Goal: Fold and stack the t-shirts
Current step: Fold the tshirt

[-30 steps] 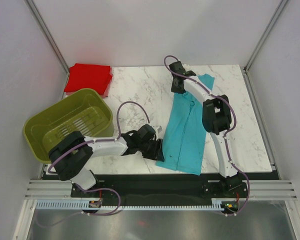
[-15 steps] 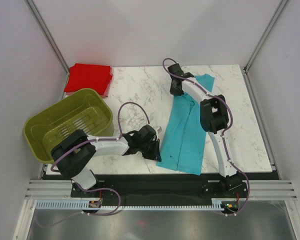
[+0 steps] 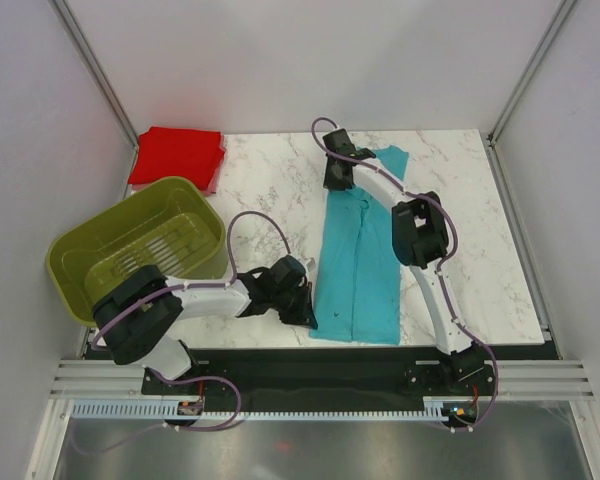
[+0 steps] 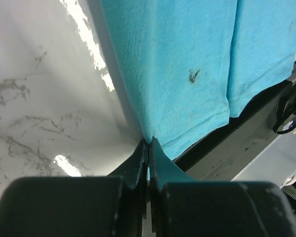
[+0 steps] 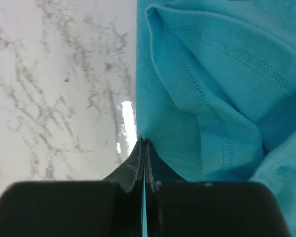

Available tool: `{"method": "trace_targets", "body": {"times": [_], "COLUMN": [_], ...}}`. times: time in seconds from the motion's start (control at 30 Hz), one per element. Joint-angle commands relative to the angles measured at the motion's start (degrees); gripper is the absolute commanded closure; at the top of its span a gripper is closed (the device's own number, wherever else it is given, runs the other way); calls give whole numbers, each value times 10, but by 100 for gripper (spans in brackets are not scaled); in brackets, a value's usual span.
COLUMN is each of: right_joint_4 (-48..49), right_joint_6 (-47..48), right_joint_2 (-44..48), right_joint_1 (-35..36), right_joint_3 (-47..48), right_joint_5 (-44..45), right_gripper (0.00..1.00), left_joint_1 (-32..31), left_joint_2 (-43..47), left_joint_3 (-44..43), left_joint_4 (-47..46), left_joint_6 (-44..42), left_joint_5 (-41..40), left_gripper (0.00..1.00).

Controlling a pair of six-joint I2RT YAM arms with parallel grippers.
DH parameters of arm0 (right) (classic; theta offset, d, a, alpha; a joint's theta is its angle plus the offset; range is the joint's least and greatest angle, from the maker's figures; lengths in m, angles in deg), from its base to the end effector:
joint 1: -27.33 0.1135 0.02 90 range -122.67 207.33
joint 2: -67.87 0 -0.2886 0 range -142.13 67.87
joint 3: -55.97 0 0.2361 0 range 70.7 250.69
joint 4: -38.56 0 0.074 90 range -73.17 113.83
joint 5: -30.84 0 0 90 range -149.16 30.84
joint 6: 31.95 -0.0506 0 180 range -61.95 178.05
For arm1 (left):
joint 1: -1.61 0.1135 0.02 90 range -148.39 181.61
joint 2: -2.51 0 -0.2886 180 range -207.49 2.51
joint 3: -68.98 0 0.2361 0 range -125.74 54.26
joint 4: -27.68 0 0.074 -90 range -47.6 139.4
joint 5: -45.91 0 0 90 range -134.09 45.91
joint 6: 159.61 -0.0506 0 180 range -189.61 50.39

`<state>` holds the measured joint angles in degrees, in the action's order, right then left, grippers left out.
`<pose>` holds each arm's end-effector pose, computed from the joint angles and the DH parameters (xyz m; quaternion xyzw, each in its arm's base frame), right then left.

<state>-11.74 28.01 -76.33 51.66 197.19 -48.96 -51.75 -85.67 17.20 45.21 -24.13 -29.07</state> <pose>0.5175 0.2241 0.1708 0.0751 0.9428 0.0683 0.3176 0.1525 -0.2271 0.1625 0.1051 0.9377 -0.3140 0.1053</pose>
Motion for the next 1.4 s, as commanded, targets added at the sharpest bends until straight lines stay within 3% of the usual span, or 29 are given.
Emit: {"method": "trace_targets", "body": {"times": [0.0,0.2,0.4,0.5,0.53,0.57,0.77,1.03,1.37], "right_joint_4": [32,39,38,40,39,39,13,-5,-11], "right_joint_6": [-5,-5,27,45,47,52,70,58,18], "right_joint_2": [-21,-22,36,73,82,96,117,99,60], "right_joint_1": [17,27,23,11,7,-2,-20,-22,-21], "right_joint_3": [39,46,30,17,9,3,-14,-9,-10], "right_joint_5": [-31,-48,-50,-55,-52,-54,-11,25,47], "right_gripper": [100,99,72,69,69,68,69,69,66], "left_joint_1": [-7,-10,-9,-7,-5,-4,37,197,208], "left_joint_2": [27,48,76,101,115,122,168,225,252], "left_joint_3": [19,43,41,10,2,-7,-72,-91,-101], "left_joint_4": [-6,-7,-7,-7,-6,43,117,199,240], "left_joint_6": [37,38,38,38,44,29,-48,-156,-177], "left_joint_5": [-17,-18,-18,-18,-21,-20,-33,-29,-14], "left_gripper": [98,98,98,98,60,59,56,55,54]}}
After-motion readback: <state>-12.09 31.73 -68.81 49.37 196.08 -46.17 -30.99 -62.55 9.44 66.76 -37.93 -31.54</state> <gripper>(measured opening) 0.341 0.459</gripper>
